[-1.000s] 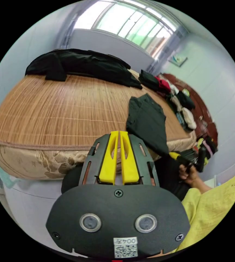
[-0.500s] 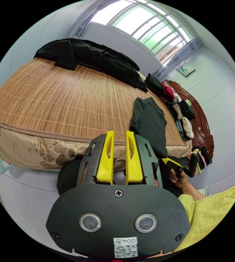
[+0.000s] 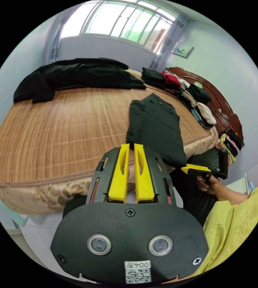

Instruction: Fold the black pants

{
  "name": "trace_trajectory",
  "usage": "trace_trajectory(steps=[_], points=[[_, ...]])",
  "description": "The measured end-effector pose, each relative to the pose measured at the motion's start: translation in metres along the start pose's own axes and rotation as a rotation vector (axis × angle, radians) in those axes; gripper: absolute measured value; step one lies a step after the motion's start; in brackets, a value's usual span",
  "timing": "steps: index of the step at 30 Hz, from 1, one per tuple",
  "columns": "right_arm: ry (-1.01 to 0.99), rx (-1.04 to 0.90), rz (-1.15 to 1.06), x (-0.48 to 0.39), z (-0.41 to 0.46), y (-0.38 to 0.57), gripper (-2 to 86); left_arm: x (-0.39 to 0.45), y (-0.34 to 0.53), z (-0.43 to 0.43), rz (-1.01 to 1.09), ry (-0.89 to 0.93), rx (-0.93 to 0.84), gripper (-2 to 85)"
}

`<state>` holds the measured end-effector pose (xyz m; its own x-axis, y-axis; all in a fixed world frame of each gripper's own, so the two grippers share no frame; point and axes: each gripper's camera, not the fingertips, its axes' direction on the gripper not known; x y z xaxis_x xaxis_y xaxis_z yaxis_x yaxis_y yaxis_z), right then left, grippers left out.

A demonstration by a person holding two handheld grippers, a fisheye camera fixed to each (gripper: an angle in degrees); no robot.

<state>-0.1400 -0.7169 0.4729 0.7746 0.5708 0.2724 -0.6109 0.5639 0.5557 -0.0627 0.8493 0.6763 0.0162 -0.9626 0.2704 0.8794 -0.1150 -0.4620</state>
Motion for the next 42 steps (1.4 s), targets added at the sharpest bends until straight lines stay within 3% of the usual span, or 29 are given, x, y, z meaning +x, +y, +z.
trace_trajectory(steps=[6, 8, 11, 21, 26, 30, 35, 42], points=[[-0.117, 0.083, 0.228, 0.046, -0.024, 0.003, 12.3, 0.109, -0.029, 0.078, 0.296, 0.079, -0.142, 4.0], [-0.27, 0.093, 0.344, 0.075, -0.026, 0.005, 16.2, 0.14, -0.022, 0.112, 0.396, 0.049, -0.249, 5.3], [-0.379, 0.085, 0.454, 0.101, -0.025, 0.004, 17.8, 0.162, -0.008, 0.115, 0.516, -0.041, -0.2, 5.6], [-0.437, 0.005, 0.573, 0.136, -0.009, -0.025, 16.9, 0.164, -0.004, 0.098, 0.459, 0.024, -0.171, 2.6], [-0.509, -0.009, 0.605, 0.152, -0.002, -0.033, 6.4, 0.165, -0.003, 0.078, 0.386, 0.05, -0.184, 2.8], [-0.565, 0.006, 0.605, 0.159, -0.007, -0.033, 4.2, 0.16, 0.003, 0.059, 0.31, 0.072, -0.186, 4.5], [-0.604, -0.006, 0.615, 0.162, -0.014, -0.036, 9.6, 0.175, 0.014, 0.024, 0.399, 0.004, -0.16, 8.5], [-0.659, -0.013, 0.622, 0.158, -0.018, -0.043, 4.5, 0.229, 0.014, -0.004, 0.639, -0.037, -0.095, 14.6]])
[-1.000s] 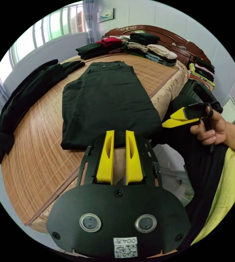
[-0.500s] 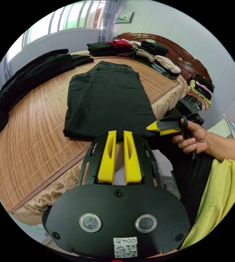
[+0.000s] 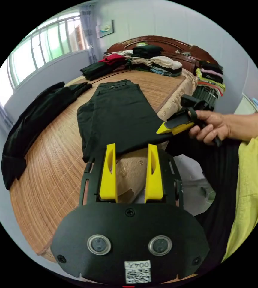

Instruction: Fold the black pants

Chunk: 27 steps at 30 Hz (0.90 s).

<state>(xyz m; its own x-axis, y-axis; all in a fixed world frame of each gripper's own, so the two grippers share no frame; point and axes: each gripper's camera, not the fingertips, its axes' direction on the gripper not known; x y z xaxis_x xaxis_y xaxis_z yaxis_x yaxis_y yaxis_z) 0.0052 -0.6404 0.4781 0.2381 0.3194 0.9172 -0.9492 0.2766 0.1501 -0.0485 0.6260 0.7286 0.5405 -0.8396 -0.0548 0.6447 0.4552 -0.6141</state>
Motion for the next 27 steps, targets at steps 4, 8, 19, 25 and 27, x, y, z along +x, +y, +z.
trace_trajectory(steps=[4, 8, 19, 25, 27], points=[[0.004, -0.007, 0.024, -0.026, -0.005, 0.003, 4.4, 0.034, -0.026, -0.001, 0.225, -0.094, -0.063, 17.4], [0.02, -0.024, 0.016, -0.051, -0.007, 0.006, 4.5, 0.058, -0.044, 0.003, 0.359, -0.196, -0.111, 17.4], [0.121, -0.087, -0.134, -0.093, -0.003, 0.049, 6.3, 0.066, -0.069, -0.028, 0.306, -0.225, -0.124, 1.1], [0.454, 0.012, -0.405, -0.132, -0.028, 0.104, 4.3, 0.083, -0.084, -0.075, 0.33, -0.209, -0.107, 0.1], [0.518, 0.094, -0.467, -0.144, -0.037, 0.109, 3.6, 0.085, -0.085, -0.09, 0.329, -0.198, -0.103, 0.0]])
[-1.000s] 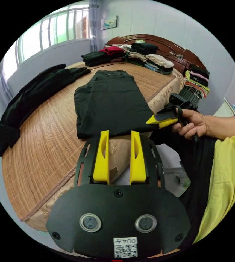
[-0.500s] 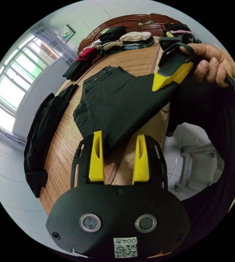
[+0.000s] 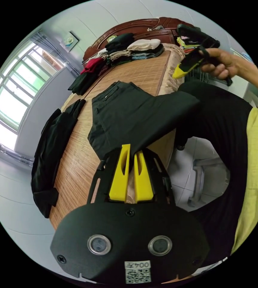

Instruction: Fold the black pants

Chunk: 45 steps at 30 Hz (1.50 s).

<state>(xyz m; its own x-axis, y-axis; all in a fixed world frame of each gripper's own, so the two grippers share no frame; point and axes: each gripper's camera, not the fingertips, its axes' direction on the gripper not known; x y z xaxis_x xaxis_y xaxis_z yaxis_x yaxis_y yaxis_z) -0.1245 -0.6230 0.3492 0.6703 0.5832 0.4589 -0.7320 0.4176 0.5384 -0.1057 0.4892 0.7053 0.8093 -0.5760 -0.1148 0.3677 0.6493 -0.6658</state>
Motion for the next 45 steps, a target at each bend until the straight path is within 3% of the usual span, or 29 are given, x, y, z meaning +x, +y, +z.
trace_trajectory(steps=[6, 13, 20, 23, 29, 40, 45], points=[[0.206, -0.034, -0.12, -0.027, 0.042, -0.051, 0.0, -0.003, 0.001, -0.051, -0.013, 0.026, 0.008, 0.0], [0.39, -0.352, -0.15, -0.038, 0.16, -0.091, 1.0, -0.026, -0.014, -0.095, -0.046, 0.051, 0.012, -0.1], [0.24, -0.19, -0.424, -0.07, 0.095, -0.024, 14.3, -0.086, -0.057, -0.114, -0.047, 0.112, -0.026, 0.0], [0.34, -0.161, -0.568, -0.086, 0.077, 0.022, 17.1, -0.11, -0.08, -0.118, -0.03, 0.141, -0.051, 0.0], [0.6, -0.185, -0.803, -0.132, 0.104, 0.063, 19.2, -0.15, -0.127, -0.123, 0.006, 0.185, -0.106, 0.2], [0.756, -0.125, -0.88, -0.147, 0.109, 0.083, 20.5, -0.233, -0.18, -0.139, -0.017, 0.234, -0.107, 0.5], [0.801, -0.052, -0.948, -0.152, 0.125, 0.07, 15.1, -0.261, -0.198, -0.137, -0.028, 0.251, -0.113, 0.5]])
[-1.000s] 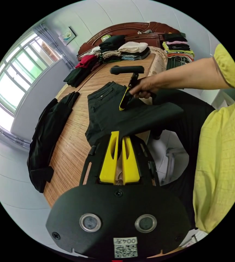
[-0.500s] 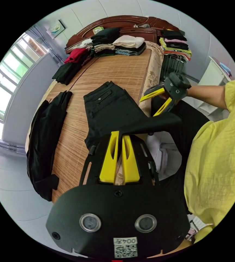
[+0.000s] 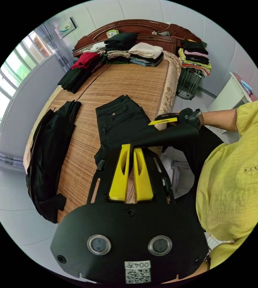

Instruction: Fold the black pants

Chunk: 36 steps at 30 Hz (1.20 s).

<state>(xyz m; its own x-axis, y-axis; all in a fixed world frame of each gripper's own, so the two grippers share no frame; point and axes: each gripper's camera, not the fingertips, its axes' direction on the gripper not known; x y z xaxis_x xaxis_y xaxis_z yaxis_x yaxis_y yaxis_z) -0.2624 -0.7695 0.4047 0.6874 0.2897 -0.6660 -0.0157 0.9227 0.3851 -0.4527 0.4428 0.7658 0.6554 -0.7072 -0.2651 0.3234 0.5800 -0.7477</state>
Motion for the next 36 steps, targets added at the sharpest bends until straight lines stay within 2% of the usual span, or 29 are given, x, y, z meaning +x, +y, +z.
trace_trajectory(steps=[7, 15, 20, 23, 30, 33, 36], points=[[0.016, -0.01, 0.08, 0.047, 0.018, 0.014, 4.4, -0.071, -0.074, -0.022, 0.009, 0.016, 0.013, 0.6], [-0.551, 0.022, 0.521, 0.161, 0.042, 0.052, 3.7, -0.157, -0.25, 0.037, 0.125, 0.066, -0.178, 1.3], [-0.861, 0.059, 0.782, 0.22, 0.076, 0.095, 3.8, -0.211, -0.36, 0.15, 0.144, 0.135, -0.341, 1.7], [-0.998, 0.107, 0.916, 0.247, 0.094, 0.12, 3.8, -0.231, -0.396, 0.217, 0.125, 0.16, -0.388, 2.0], [-1.153, 0.149, 1.14, 0.278, 0.121, 0.157, 4.5, -0.267, -0.405, 0.35, 0.022, 0.166, -0.498, 4.7], [-1.176, 0.156, 1.157, 0.285, 0.124, 0.16, 4.5, -0.293, -0.39, 0.368, -0.075, 0.18, -0.425, 9.1], [-1.183, 0.151, 1.166, 0.29, 0.126, 0.159, 4.5, -0.34, -0.36, 0.344, -0.235, 0.217, -0.254, 11.8]])
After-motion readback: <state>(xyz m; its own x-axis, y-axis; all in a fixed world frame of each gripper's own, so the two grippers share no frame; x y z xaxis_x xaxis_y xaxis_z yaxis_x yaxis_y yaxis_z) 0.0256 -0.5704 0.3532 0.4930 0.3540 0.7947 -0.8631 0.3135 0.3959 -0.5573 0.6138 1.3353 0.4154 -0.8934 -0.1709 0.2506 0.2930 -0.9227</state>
